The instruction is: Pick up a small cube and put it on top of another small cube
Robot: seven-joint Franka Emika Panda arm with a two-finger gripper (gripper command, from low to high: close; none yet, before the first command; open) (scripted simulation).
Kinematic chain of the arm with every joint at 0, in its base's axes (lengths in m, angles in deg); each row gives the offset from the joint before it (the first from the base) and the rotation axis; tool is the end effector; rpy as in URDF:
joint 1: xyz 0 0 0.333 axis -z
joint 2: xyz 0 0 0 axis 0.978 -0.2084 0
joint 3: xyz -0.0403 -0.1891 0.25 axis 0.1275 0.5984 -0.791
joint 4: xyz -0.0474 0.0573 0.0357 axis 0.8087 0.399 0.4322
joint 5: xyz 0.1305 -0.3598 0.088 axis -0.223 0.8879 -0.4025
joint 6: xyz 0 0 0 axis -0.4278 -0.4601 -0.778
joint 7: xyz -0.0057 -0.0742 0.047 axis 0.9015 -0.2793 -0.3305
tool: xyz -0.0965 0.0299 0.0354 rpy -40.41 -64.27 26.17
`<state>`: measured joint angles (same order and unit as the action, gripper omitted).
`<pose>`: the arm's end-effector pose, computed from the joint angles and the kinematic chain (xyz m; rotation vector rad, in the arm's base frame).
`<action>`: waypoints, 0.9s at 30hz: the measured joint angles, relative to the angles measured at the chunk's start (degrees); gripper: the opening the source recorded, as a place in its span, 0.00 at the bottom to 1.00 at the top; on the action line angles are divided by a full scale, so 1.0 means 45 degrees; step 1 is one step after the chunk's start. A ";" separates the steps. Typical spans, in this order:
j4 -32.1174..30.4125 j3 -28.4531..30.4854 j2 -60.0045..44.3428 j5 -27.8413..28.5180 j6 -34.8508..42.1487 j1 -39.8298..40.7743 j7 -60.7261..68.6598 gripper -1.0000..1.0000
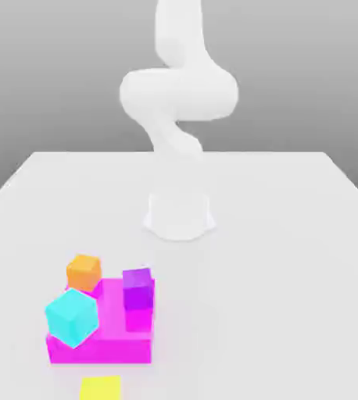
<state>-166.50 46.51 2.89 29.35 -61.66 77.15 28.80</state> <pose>0.3795 -0.0084 0.6813 -2.4804 1.0301 -0.9456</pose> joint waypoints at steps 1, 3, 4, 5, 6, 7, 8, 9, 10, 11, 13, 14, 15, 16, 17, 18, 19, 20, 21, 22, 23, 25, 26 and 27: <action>0.0008 0.0148 -0.0501 -0.0072 -0.0140 -0.0073 0.0175 0.50; 0.0022 0.0430 -0.1452 -0.0218 -0.0407 -0.0208 0.0515 0.50; 0.0029 0.0560 -0.1918 -0.0300 -0.0538 -0.0263 0.0689 0.50; 0.0035 0.0685 -0.2381 -0.0387 -0.0667 -0.0311 0.0866 0.50; 0.0042 0.0806 -0.2844 -0.0478 -0.0796 -0.0355 0.1045 0.50; 0.0051 0.0955 -0.3305 -0.0542 -0.0920 -0.0431 0.1206 0.50; 0.0057 0.1078 -0.3766 -0.0636 -0.1052 -0.0477 0.1387 0.50; 0.0064 0.1193 -0.4228 -0.0733 -0.1182 -0.0515 0.1570 0.50; 0.0070 0.1296 -0.4690 -0.0837 -0.1311 -0.0539 0.1758 0.50; 0.0078 0.1395 -0.5153 -0.0939 -0.1439 -0.0561 0.1945 0.50; 0.0092 0.1572 -0.6079 -0.1145 -0.1695 -0.0584 0.2320 0.50; 0.0099 0.1645 -0.6542 -0.1248 -0.1822 -0.0581 0.2507 0.50; 0.0107 0.1703 -0.7005 -0.1349 -0.1950 -0.0566 0.2693 0.50; 0.0114 0.1758 -0.7468 -0.1444 -0.2078 -0.0544 0.2875 0.50; 0.0121 0.1798 -0.7930 -0.1533 -0.2206 -0.0493 0.3053 0.50; 0.0128 0.1833 -0.8391 -0.1614 -0.2335 -0.0447 0.3224 0.50; 0.0134 0.1871 -0.8851 -0.1685 -0.2465 -0.0397 0.3389 0.50; 0.0141 0.1882 -0.9309 -0.1743 -0.2595 -0.0325 0.3545 0.50; 0.0146 0.1891 -0.9766 -0.1788 -0.2727 -0.0267 0.3692 0.50; 0.0152 0.1903 -1.0221 -0.1819 -0.2861 -0.0213 0.3829 0.50; 0.0157 0.1928 -1.0674 -0.1834 -0.2994 -0.0172 0.3952 0.50; 0.0165 0.1956 -1.1573 -0.1825 -0.3268 -0.0060 0.4176 0.50; 0.0168 0.1978 -1.2020 -0.1798 -0.3407 -0.0002 0.4273 0.50; 0.0171 0.2003 -1.2463 -0.1753 -0.3547 0.0058 0.4356 0.50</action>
<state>-165.73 55.52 -53.20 21.46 -77.62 77.42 48.41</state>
